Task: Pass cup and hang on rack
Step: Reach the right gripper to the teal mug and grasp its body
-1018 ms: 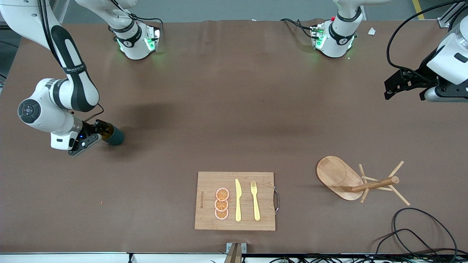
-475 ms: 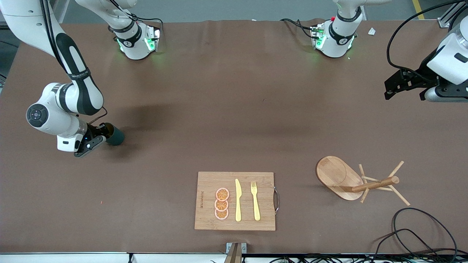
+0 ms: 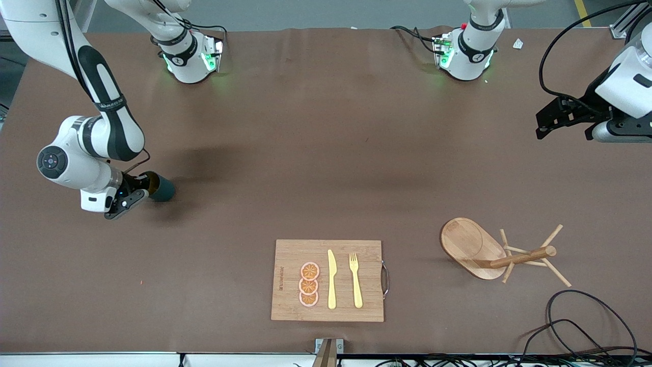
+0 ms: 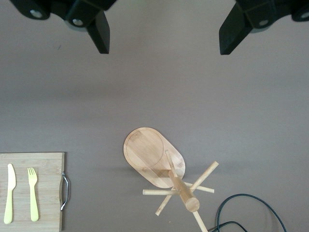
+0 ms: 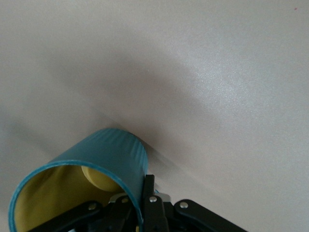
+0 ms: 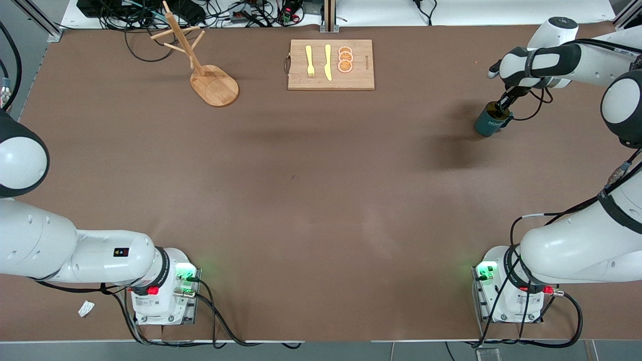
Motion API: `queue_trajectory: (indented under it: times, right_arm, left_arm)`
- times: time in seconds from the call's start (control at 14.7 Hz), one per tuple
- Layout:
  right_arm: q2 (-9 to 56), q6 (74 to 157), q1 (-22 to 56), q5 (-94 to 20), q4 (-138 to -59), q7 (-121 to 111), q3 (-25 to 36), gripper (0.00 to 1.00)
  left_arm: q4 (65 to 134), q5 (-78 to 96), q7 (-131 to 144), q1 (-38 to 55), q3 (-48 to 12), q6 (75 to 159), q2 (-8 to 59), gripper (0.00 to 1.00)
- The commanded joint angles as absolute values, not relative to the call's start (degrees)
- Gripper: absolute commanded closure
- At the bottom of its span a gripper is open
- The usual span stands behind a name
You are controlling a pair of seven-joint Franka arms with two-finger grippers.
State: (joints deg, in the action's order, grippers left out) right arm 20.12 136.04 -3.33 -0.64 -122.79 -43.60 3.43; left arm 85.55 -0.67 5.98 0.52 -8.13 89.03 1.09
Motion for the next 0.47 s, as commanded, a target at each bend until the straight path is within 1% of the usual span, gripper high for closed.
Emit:
queue_trajectory:
  times: [0.0,0.2,0.41]
  right_arm:
    - [18.02,132.55,-2.03,-1.05,-121.91,-38.08,2.90,0.99]
    - [16.53,130.97,-0.18,-1.05,-121.90,-29.39,1.85,0.99]
    - [15.56,127.10,0.61,-1.05,-120.24,-15.61,-2.53,1.00]
  left_arm:
    - [84.11,-0.09,5.80,0.35,-8.17,87.89,1.58,0.00]
    - [84.11,0.00,5.71,0.35,-8.17,87.98,1.58,0.00]
    - [84.20,0.00,5.71,0.35,-8.17,87.89,1.58,0.00]
